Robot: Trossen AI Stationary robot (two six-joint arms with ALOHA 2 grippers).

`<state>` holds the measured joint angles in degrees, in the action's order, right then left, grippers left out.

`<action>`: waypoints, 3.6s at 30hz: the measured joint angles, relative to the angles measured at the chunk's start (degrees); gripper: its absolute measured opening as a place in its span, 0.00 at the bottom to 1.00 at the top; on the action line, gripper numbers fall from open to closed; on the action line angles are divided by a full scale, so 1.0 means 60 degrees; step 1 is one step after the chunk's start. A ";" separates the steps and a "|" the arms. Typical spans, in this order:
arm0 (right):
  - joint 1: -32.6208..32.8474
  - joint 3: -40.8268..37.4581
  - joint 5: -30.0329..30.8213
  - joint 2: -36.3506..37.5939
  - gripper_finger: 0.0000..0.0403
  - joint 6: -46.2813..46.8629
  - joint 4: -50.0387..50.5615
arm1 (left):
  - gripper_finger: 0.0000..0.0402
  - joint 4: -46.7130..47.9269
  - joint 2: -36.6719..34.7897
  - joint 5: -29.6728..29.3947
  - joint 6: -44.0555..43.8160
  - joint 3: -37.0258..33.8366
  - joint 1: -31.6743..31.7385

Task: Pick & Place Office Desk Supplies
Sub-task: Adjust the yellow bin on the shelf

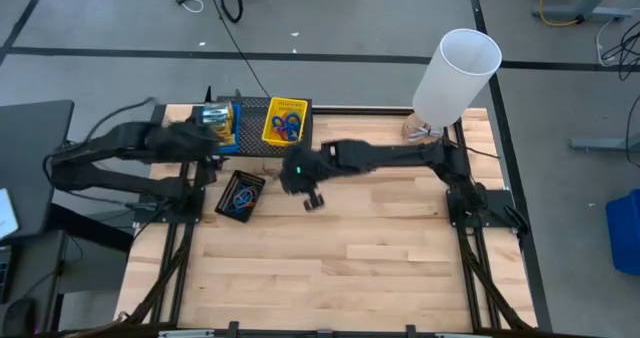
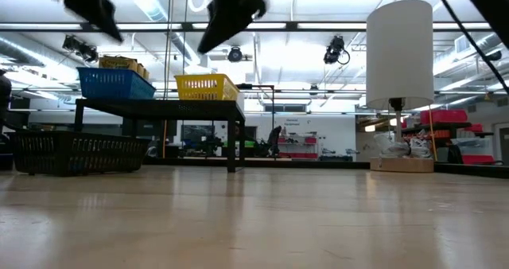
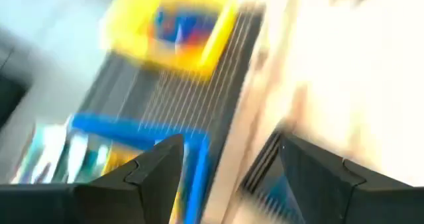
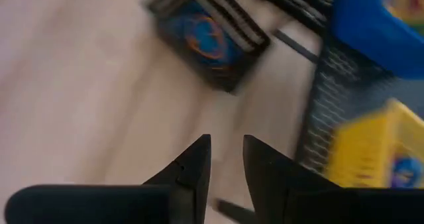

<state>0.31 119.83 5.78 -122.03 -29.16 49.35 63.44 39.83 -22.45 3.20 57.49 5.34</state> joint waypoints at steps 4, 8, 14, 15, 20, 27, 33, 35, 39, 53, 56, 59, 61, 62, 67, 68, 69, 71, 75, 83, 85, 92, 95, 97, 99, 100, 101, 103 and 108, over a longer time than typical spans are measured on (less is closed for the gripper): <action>-0.0672 0.0005 0.0362 -0.0019 0.24 -0.0455 -0.0579 | 0.64 -0.1876 -0.1312 0.0836 0.0000 0.0005 -0.0615; -0.1032 0.0012 0.0543 -0.0012 0.25 -0.0560 -0.0975 | 0.64 -0.2455 -0.2025 0.0978 0.0353 0.0007 -0.1018; -0.1499 0.0036 0.0577 -0.0004 0.40 -0.0228 -0.0770 | 0.64 -0.2527 -0.2224 0.0837 0.0762 -0.0001 -0.1084; -0.1554 0.0036 0.0581 -0.0004 0.44 -0.0181 -0.0796 | 0.64 -0.2521 -0.2203 0.0841 0.0801 -0.0009 -0.1084; -0.1780 0.0047 0.0537 -0.0004 0.56 -0.0129 -0.1047 | 0.64 -0.2606 -0.2089 0.0819 0.0970 -0.0250 -0.1084; -0.1926 0.0051 0.0255 -0.0403 0.54 -0.0105 -0.0914 | 0.64 -0.2703 -0.1956 0.0816 0.0900 -0.0386 -0.1080; -0.1926 0.0055 0.0165 -0.0534 0.48 -0.0035 -0.0823 | 0.64 -0.2700 -0.1950 0.0818 0.0896 -0.0386 -0.1080; -0.1929 0.0055 0.0168 -0.0554 0.45 -0.0034 -0.0803 | 0.64 -0.2700 -0.1949 0.0816 0.0896 -0.0386 -0.1080; -0.1930 0.0055 0.0143 -0.0611 0.38 -0.0112 -0.0975 | 0.64 -0.2700 -0.1949 0.0818 0.0892 -0.0386 -0.1080; -0.1627 0.0055 0.0139 -0.0627 0.04 -0.1155 -0.1527 | 0.64 -0.2692 -0.1949 0.0815 0.0892 -0.0386 -0.1080; -0.1556 0.0055 0.0165 -0.0627 0.02 -0.1274 -0.1531 | 0.64 -0.2692 -0.1949 0.0815 0.0892 -0.0386 -0.1080; -0.1511 0.0055 0.0168 -0.0627 0.02 -0.1306 -0.1557 | 0.64 -0.2692 -0.1949 0.0815 0.0892 -0.0386 -0.1080; -0.1511 0.0055 0.0155 -0.0627 0.03 -0.1340 -0.1633 | 0.64 -0.2692 -0.1949 0.0815 0.0892 -0.0386 -0.1080; -0.1511 0.0055 0.0139 -0.0627 0.03 -0.1407 -0.1705 | 0.64 -0.2692 -0.1949 0.0815 0.0890 -0.0386 -0.1080; -0.1517 0.0055 0.0146 -0.0627 0.02 -0.1709 -0.2422 | 0.64 -0.2689 -0.1949 0.0815 0.0816 -0.0386 -0.1080; -0.1515 0.0055 0.0146 -0.0627 0.02 -0.1740 -0.2547 | 0.64 -0.2689 -0.1949 0.0815 0.0816 -0.0386 -0.1080; -0.1515 0.0055 0.0139 -0.0627 0.02 -0.1765 -0.2649 | 0.64 -0.2689 -0.1949 0.0815 0.0813 -0.0386 -0.1080; -0.1515 0.0055 0.0068 -0.0627 0.02 -0.1787 -0.2806 | 0.64 -0.2689 -0.1949 0.0815 0.0794 -0.0386 -0.1080; -0.1515 0.0055 -0.0035 -0.0627 0.02 -0.1773 -0.2789 | 0.64 -0.2689 -0.1949 0.0815 0.0798 -0.0386 -0.1080; -0.1515 0.0055 -0.0036 -0.0627 0.05 -0.1763 -0.2773 | 0.64 -0.2685 -0.1949 0.0815 0.0801 -0.0382 -0.1080; -0.1518 0.0055 -0.0036 -0.0627 0.08 -0.1761 -0.2771 | 0.64 -0.2685 -0.1949 0.0815 0.0805 -0.0382 -0.1080; -0.1518 0.0055 -0.0032 -0.0624 0.18 -0.1765 -0.2849 | 0.64 -0.2685 -0.1949 0.0815 0.0801 -0.0382 -0.1080; -0.1518 0.0055 -0.0031 -0.0620 0.21 -0.1794 -0.3091 | 0.64 -0.2685 -0.1949 0.0815 0.0801 -0.0382 -0.1080; -0.1518 0.0055 -0.0028 -0.0620 0.23 -0.1798 -0.3345 | 0.64 -0.2685 -0.1949 0.0819 0.0798 -0.0382 -0.1080; -0.1518 0.0055 -0.0028 -0.0613 0.25 -0.1798 -0.3631 | 0.64 -0.2681 -0.1949 0.0819 0.0798 -0.0382 -0.1080; -0.1518 0.0055 -0.0026 -0.0613 0.25 -0.1796 -0.3778 | 0.64 -0.2681 -0.1949 0.0818 0.0795 -0.0382 -0.1080; -0.1518 0.0055 -0.0025 -0.0609 0.26 -0.1797 -0.3913 | 0.64 -0.2681 -0.1949 0.0817 0.0794 -0.0382 -0.1079; -0.1518 0.0055 -0.0020 -0.0609 0.27 -0.1786 -0.4131 | 0.64 -0.2681 -0.1949 0.0816 0.0794 -0.0382 -0.1080; -0.1398 0.0055 0.0277 -0.0609 0.30 -0.1720 -0.4320 | 0.64 -0.2681 -0.1949 0.0816 0.0794 -0.0379 -0.1080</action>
<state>-8.07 120.16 7.44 -125.69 -39.48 23.43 47.35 28.14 -17.56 7.97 55.22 -1.15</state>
